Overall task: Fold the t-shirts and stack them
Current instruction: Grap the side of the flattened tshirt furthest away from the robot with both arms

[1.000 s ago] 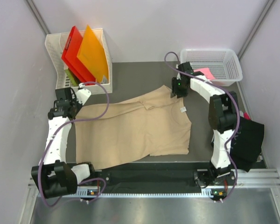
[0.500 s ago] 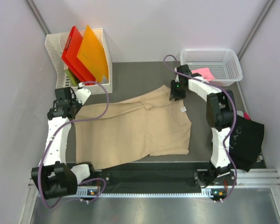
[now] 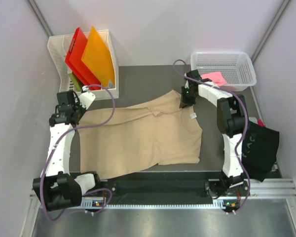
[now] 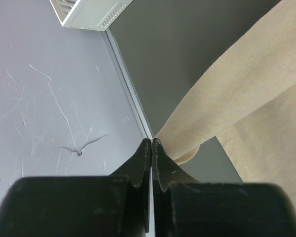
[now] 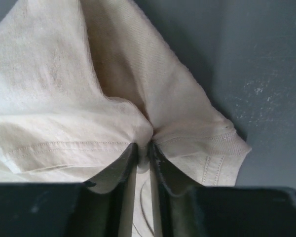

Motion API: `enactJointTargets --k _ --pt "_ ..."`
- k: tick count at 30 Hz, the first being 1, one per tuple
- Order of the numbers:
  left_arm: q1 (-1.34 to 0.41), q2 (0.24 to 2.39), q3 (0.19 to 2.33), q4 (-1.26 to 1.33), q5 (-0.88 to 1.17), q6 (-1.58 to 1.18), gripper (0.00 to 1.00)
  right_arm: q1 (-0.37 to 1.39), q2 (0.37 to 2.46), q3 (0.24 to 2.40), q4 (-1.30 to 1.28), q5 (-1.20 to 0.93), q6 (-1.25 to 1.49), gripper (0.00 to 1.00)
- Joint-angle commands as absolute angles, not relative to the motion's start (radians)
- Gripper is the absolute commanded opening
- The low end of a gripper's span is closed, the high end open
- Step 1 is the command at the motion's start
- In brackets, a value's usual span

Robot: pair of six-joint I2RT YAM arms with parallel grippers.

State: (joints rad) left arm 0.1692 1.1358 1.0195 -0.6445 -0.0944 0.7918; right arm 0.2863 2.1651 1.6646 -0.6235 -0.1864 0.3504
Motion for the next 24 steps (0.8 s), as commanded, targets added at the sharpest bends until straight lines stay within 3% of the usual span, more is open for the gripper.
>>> enactJointTargets --k 1,3,15,24 --pt "0.169 1.101 1.065 -0.634 -0.092 0.799 0.0 0.295 2.166 1.689 -0.594 -0.206 0.371 0.07" --pt "0.169 1.1 1.062 -0.635 -0.092 0.801 0.0 0.296 2.161 1.698 -0.603 -0.203 0.37 0.0" --pt "0.167 1.074 1.054 -0.643 -0.075 0.796 0.0 0.291 2.074 1.864 -0.704 -0.179 0.351 0.0" --pt "0.167 1.141 1.061 -0.565 -0.087 0.815 0.0 0.256 2.131 2.073 -0.773 -0.195 0.374 0.0"
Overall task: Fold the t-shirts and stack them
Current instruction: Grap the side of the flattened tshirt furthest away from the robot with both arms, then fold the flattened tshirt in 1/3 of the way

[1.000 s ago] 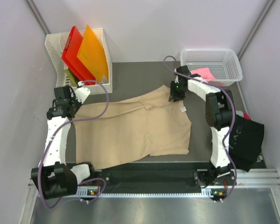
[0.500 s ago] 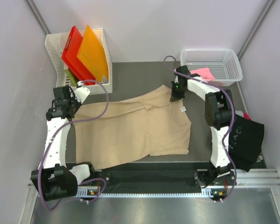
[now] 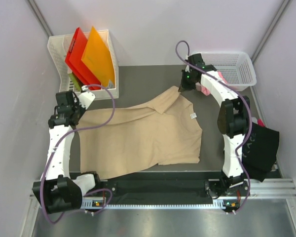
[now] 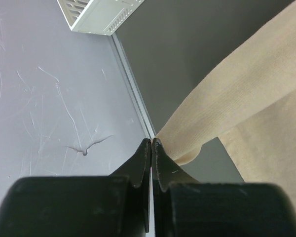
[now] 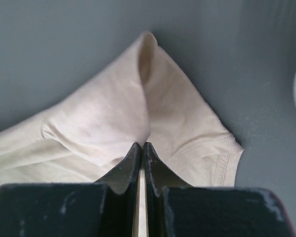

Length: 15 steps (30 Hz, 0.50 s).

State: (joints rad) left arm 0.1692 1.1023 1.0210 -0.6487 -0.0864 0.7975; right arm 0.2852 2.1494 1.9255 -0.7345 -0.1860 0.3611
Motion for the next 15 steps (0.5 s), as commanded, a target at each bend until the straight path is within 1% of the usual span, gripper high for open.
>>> enactJointTargets --k 1,3,7,11,15 --pt "0.167 1.156 1.066 -0.551 -0.09 0.813 0.0 0.25 2.155 2.104 -0.779 -0.208 0.379 0.0" --pt "0.167 1.211 1.094 -0.519 -0.095 0.805 0.0 0.224 2.18 2.193 -0.799 -0.224 0.402 0.0" --pt "0.166 1.311 1.167 -0.497 -0.098 0.775 0.0 0.181 2.178 2.275 -0.79 -0.27 0.442 0.0" --pt "0.163 1.376 1.247 -0.492 -0.1 0.759 0.0 0.155 2.132 2.278 -0.805 -0.273 0.431 0.0" --pt "0.156 1.408 1.256 -0.463 -0.106 0.776 0.0 0.138 2.089 2.198 -0.825 -0.253 0.405 0.0"
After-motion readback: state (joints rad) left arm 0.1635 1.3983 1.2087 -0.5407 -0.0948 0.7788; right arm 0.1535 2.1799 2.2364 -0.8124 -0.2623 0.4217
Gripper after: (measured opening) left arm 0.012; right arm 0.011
